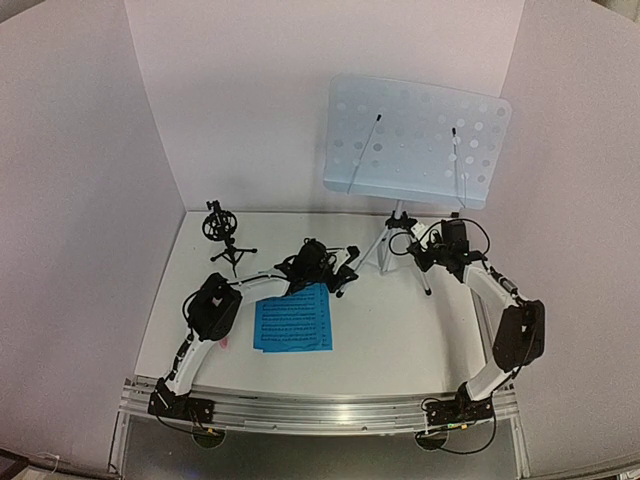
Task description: Set up the instrument practice props
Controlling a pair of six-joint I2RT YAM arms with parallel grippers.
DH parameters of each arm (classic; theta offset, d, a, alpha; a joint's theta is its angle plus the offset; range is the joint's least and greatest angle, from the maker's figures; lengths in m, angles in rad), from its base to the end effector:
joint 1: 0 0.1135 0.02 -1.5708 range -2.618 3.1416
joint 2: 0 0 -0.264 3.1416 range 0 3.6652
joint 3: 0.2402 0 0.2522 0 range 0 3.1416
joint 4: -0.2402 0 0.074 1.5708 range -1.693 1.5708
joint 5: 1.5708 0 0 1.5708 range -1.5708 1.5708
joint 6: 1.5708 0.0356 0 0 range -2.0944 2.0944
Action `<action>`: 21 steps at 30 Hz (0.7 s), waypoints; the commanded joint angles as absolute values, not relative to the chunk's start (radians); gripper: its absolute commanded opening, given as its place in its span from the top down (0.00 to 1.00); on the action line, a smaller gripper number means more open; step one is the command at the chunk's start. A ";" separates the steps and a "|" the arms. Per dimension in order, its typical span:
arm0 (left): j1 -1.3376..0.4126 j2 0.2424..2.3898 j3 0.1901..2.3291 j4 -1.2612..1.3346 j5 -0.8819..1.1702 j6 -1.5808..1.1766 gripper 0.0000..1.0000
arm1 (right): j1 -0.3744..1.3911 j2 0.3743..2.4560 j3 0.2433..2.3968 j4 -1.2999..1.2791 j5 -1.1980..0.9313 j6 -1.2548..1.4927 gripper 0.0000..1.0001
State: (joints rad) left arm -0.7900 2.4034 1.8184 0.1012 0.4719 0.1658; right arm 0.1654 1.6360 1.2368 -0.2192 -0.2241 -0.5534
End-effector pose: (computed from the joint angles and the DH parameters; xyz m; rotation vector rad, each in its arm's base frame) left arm 0.3730 -0.3994 0.1567 1.2300 1.7151 -0.8654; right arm 0.3684 0.0695 0.2740 -0.8803 1.9852 0.0238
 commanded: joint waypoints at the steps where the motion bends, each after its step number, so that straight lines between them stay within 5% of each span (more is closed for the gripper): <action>1: -0.769 2.332 1.767 -0.047 0.515 0.142 1.00 | 0.126 1.613 1.264 -0.498 -0.179 -0.520 1.00; 21: -0.767 2.365 1.775 -0.037 0.540 0.129 1.00 | 0.107 1.639 1.317 -0.657 -0.160 -0.561 1.00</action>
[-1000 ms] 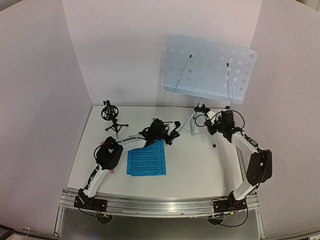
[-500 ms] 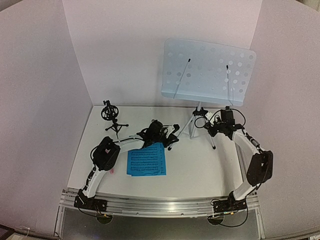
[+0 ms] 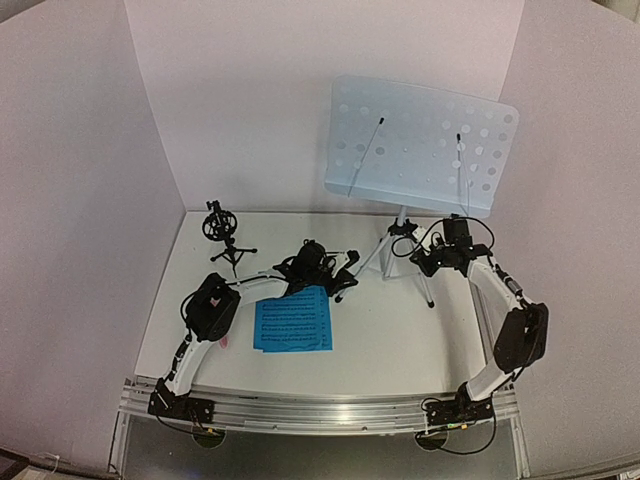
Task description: Set up the instrument practice props
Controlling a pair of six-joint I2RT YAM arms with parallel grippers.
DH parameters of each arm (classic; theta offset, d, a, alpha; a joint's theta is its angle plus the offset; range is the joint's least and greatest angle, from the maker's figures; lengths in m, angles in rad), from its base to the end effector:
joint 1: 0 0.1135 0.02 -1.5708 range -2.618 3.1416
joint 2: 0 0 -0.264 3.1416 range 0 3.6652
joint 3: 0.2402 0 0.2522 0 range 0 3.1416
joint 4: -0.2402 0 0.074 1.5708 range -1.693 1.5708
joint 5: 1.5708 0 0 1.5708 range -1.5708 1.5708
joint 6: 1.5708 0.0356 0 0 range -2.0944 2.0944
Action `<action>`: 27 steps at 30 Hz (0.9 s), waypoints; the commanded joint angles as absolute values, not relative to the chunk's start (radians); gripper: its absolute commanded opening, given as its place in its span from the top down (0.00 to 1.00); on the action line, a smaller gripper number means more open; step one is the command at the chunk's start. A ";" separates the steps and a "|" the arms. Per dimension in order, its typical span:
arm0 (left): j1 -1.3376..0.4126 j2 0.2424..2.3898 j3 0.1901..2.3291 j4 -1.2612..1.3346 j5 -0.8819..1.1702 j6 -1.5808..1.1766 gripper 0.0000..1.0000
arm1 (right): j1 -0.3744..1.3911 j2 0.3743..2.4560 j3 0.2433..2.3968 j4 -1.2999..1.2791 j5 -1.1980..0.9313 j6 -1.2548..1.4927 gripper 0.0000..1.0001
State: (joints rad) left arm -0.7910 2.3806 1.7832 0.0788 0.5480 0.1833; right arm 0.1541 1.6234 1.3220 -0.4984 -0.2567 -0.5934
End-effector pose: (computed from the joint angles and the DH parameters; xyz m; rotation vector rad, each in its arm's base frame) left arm 0.3652 -0.3957 0.1556 1.2949 1.7071 -0.9345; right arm 0.3555 0.0644 0.2839 -0.9667 2.1300 0.0877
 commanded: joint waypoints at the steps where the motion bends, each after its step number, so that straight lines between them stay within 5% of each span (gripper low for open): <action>1: -0.767 2.369 1.776 -0.037 0.538 0.119 1.00 | 0.107 1.646 1.321 -0.657 -0.160 -0.557 1.00; 15: -0.768 2.366 1.762 0.025 0.535 0.106 1.00 | 0.080 1.569 1.340 -0.610 -0.326 -0.423 0.56; 23: -0.770 2.358 1.734 0.033 0.517 0.112 1.00 | 0.011 1.503 1.298 -0.610 -0.459 -0.328 0.42; 27: -0.770 2.358 1.737 0.016 0.526 0.134 1.00 | -0.055 1.505 1.316 -0.609 -0.541 -0.278 0.20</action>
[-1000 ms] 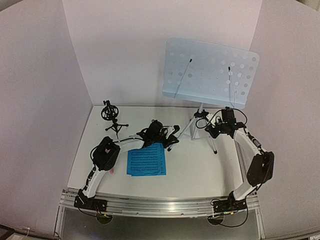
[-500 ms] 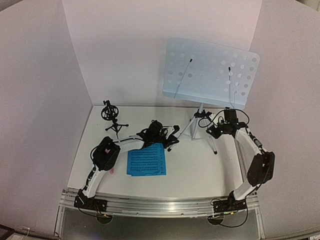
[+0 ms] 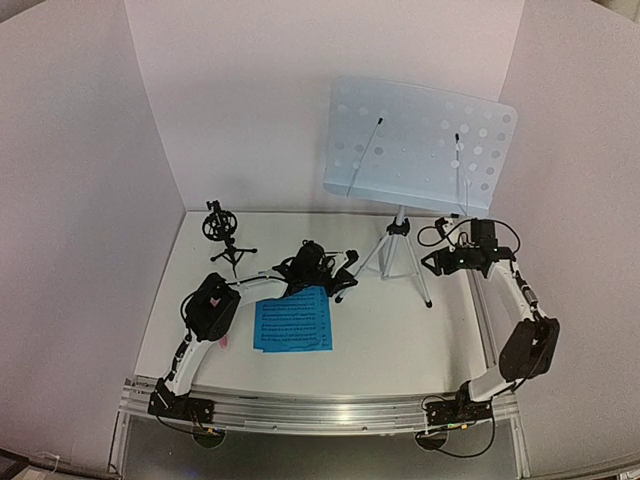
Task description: Set up the instrument practice props
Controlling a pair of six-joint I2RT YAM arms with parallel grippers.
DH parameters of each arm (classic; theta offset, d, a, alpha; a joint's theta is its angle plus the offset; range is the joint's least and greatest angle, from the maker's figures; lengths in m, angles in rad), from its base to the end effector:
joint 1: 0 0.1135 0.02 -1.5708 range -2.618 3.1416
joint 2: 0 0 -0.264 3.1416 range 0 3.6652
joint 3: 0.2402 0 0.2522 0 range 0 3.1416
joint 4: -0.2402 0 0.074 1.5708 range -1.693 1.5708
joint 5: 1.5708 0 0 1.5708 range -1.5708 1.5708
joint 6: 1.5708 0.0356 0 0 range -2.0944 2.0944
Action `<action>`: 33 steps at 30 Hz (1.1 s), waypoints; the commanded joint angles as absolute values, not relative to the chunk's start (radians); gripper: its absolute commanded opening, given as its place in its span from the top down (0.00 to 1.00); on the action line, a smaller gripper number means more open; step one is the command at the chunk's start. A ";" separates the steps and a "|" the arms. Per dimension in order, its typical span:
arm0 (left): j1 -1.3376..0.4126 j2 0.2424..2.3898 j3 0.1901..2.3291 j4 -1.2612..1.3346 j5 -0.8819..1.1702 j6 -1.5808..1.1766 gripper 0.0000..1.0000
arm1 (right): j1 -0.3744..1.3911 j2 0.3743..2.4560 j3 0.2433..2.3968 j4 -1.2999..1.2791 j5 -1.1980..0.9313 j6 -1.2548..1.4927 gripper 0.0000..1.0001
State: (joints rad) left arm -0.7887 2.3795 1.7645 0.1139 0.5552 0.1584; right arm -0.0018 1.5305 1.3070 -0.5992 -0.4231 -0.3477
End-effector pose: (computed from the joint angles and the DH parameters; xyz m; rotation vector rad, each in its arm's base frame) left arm 0.3652 -0.3943 0.1534 1.2732 1.7072 -0.9546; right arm 0.3340 0.0140 0.3035 -0.5913 2.2495 0.3320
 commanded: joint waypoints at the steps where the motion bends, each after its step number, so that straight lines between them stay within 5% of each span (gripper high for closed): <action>1: -0.770 2.358 1.738 0.009 0.531 0.143 1.00 | -0.069 1.512 1.327 -0.609 -0.566 -0.271 0.19; 12: -0.762 2.334 1.723 -0.129 0.561 0.253 1.00 | -0.088 1.752 1.593 -0.583 -0.833 -0.139 0.19; 22: -0.765 2.370 1.779 -0.132 0.551 0.250 1.00 | -0.014 1.839 1.608 -0.251 -0.967 0.148 0.24; 30: -0.767 2.373 1.781 -0.124 0.546 0.247 1.00 | 0.038 1.893 1.649 -0.204 -0.985 0.211 0.36; 33: -0.767 2.374 1.786 -0.121 0.547 0.247 1.00 | 0.039 1.903 1.653 -0.203 -0.993 0.228 0.49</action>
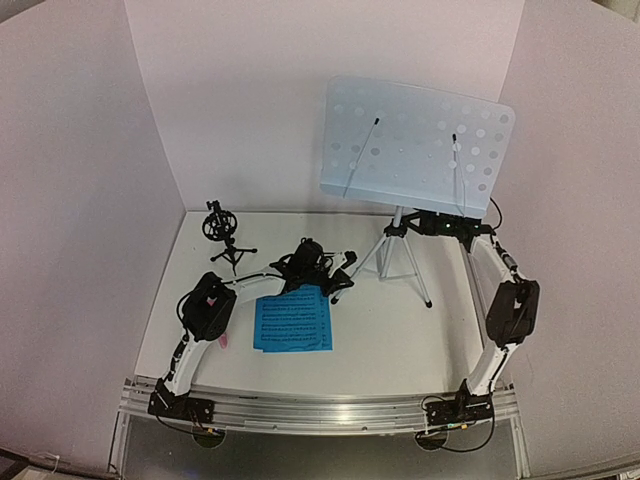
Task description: Set up the instrument practice props
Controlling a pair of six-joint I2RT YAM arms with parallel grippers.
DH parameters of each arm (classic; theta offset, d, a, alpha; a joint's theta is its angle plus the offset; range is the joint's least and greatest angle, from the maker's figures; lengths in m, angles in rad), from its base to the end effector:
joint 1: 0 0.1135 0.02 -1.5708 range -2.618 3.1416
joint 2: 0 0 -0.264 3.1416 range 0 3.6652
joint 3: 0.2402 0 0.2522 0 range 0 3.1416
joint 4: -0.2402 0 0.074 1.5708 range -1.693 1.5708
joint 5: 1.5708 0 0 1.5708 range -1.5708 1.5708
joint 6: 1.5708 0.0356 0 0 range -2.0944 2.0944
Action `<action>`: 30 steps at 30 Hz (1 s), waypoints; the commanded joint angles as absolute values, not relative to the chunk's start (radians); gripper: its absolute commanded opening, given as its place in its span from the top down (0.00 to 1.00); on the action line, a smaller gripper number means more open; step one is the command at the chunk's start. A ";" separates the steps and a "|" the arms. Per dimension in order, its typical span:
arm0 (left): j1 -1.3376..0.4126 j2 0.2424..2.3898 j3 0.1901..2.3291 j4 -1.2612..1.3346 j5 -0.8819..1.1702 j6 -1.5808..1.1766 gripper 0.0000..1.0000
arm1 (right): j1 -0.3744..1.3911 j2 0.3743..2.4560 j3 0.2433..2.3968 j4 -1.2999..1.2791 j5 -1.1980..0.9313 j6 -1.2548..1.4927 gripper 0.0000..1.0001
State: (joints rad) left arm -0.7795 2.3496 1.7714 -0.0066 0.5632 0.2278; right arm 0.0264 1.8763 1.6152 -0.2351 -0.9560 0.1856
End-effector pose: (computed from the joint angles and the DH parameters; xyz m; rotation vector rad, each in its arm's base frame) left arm 0.3637 -0.3862 0.1603 1.3429 1.7380 -0.9217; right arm 0.4338 0.0405 0.3150 -0.4382 1.9618 1.1105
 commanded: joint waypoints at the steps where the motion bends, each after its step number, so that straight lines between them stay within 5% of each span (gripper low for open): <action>1: -0.767 2.373 1.786 -0.119 0.546 0.246 1.00 | 0.039 1.903 1.652 -0.204 -0.992 0.233 0.54; 4: -0.767 2.374 1.789 -0.113 0.548 0.245 1.00 | 0.038 1.901 1.651 -0.204 -0.990 0.253 0.67; 21: -0.768 2.379 1.804 -0.093 0.546 0.237 1.00 | 0.040 1.859 1.541 -0.210 -0.984 0.552 0.88; 30: -0.769 2.375 1.805 -0.090 0.542 0.241 1.00 | 0.041 1.841 1.508 -0.231 -0.861 0.937 0.98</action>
